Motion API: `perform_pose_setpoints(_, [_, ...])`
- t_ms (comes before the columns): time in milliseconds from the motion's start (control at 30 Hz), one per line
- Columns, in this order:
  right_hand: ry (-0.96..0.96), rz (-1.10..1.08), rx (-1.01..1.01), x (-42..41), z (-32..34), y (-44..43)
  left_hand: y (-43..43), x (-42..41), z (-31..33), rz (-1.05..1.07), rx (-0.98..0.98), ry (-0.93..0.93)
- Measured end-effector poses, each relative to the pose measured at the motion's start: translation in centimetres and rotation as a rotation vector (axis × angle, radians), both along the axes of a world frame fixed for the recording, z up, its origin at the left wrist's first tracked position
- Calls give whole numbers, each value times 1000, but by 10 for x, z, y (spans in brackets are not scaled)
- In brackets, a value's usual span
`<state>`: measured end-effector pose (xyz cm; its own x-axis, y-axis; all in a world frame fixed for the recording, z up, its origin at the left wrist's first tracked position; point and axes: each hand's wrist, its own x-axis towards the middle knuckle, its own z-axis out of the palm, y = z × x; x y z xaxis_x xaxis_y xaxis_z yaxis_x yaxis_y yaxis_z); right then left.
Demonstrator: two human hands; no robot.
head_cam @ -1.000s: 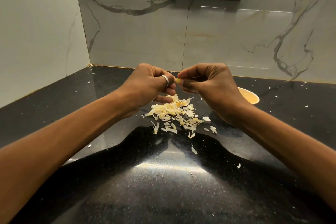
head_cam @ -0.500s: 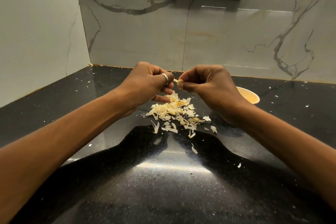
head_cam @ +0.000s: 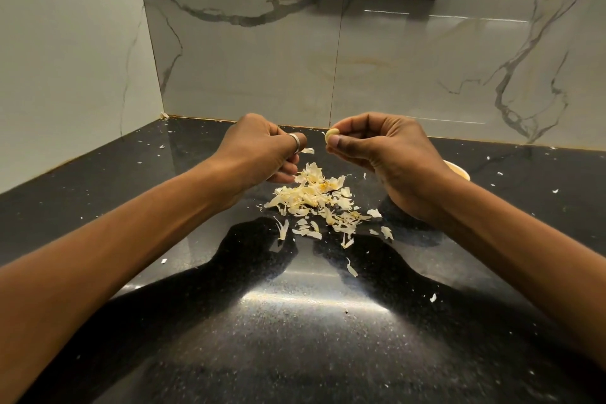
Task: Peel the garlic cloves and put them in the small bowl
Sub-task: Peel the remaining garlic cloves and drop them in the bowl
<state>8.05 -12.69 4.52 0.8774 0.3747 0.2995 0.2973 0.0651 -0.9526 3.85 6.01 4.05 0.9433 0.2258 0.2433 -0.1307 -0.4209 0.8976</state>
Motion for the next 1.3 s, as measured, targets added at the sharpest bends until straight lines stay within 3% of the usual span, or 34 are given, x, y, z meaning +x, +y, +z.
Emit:
perform_pose_setpoints(133, [24, -19, -14, -1, 0, 0, -1, 0, -3, 88, 279, -67])
perform_pose_setpoints(200, [18, -37, -55, -1, -1, 0, -3, 0, -3, 71, 318, -129])
perform_pose_setpoints(367, [10, -25, -103, -2, 0, 0, -6, -3, 3, -125, 119, -156])
perform_pose_setpoints(633, [138, 68, 4, -2, 2, 2, -6, -4, 5, -163, -39, -48])
perform_pose_setpoints(967, [219, 93, 36, -2, 5, 3, -6, -4, 4, -205, 35, -34])
perform_pose_setpoints(1300, [119, 19, -68, -2, 4, 1, -8, -2, 2, -212, 141, 31])
